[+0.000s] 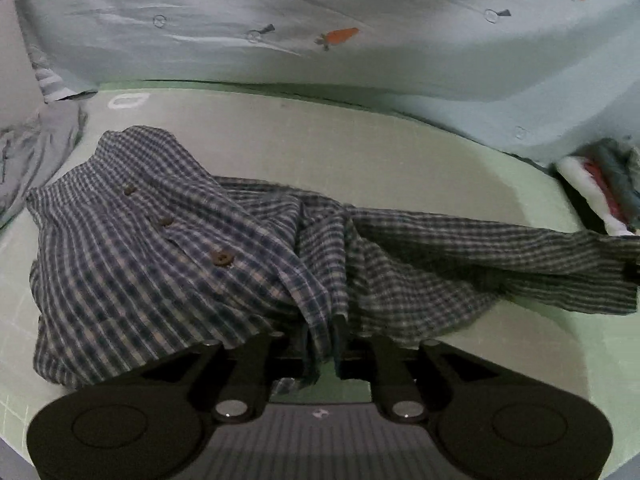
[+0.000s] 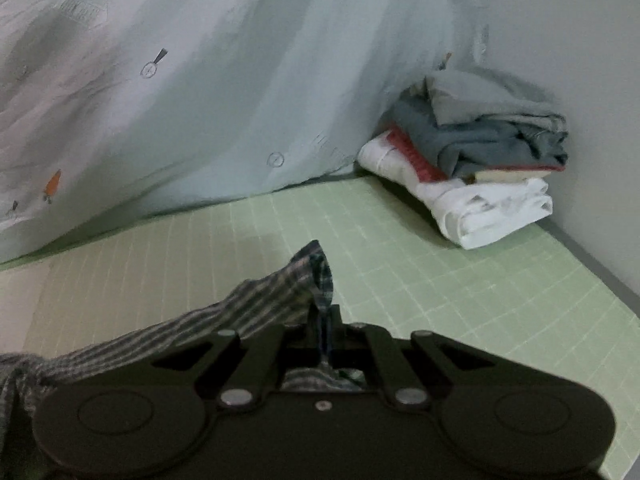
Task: Fold clothes
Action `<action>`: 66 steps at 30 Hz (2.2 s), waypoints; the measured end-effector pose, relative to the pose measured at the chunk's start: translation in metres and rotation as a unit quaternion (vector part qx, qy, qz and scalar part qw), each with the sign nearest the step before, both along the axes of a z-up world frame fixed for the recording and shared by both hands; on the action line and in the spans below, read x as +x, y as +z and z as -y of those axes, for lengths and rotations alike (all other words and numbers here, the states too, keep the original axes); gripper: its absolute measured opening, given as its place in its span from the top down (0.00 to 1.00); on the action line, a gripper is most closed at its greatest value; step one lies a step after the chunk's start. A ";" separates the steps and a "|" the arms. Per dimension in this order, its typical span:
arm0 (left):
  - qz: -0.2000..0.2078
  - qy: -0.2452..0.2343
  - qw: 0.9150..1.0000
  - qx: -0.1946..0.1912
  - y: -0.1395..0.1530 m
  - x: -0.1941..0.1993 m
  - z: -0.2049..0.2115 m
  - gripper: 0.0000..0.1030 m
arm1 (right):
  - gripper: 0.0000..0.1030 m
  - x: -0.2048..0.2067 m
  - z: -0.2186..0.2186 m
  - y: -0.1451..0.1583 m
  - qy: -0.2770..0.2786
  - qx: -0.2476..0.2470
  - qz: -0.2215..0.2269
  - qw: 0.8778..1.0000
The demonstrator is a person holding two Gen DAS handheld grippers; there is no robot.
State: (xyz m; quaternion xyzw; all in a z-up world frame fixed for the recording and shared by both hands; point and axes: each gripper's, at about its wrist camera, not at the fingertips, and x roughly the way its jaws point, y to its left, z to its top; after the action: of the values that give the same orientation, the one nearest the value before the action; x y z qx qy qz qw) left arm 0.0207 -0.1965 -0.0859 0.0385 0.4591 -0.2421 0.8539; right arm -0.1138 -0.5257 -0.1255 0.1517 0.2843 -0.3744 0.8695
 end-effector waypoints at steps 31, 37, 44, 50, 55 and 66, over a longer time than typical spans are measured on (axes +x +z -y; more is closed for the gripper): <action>-0.062 0.225 0.972 -0.039 -0.022 0.166 -0.182 0.14 | 0.05 0.214 -0.175 -0.045 0.277 0.021 -0.068 0.958; -0.095 0.220 0.970 -0.031 -0.046 0.213 -0.178 0.15 | 0.11 0.272 -0.181 -0.077 0.306 0.052 -0.119 0.943; -0.112 0.215 0.970 -0.020 -0.057 0.233 -0.167 0.37 | 0.20 0.299 -0.188 -0.101 0.317 0.100 -0.138 0.933; -0.123 0.210 0.970 -0.013 -0.064 0.249 -0.157 0.84 | 0.93 0.297 -0.168 -0.080 0.305 0.053 -0.106 0.945; -0.092 0.196 0.976 -0.028 -0.042 0.267 -0.139 0.91 | 0.98 0.296 -0.149 -0.062 0.292 0.010 -0.076 0.953; 0.092 0.125 0.981 -0.118 0.087 0.316 -0.073 0.94 | 0.98 0.268 -0.046 0.064 0.143 -0.119 0.087 0.979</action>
State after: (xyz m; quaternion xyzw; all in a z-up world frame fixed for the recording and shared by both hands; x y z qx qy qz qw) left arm 0.3369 -0.1235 0.0007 -0.0984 0.3477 -0.1815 0.9146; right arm 0.1542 -0.4794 -0.0611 0.0371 0.1796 -0.2627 0.9473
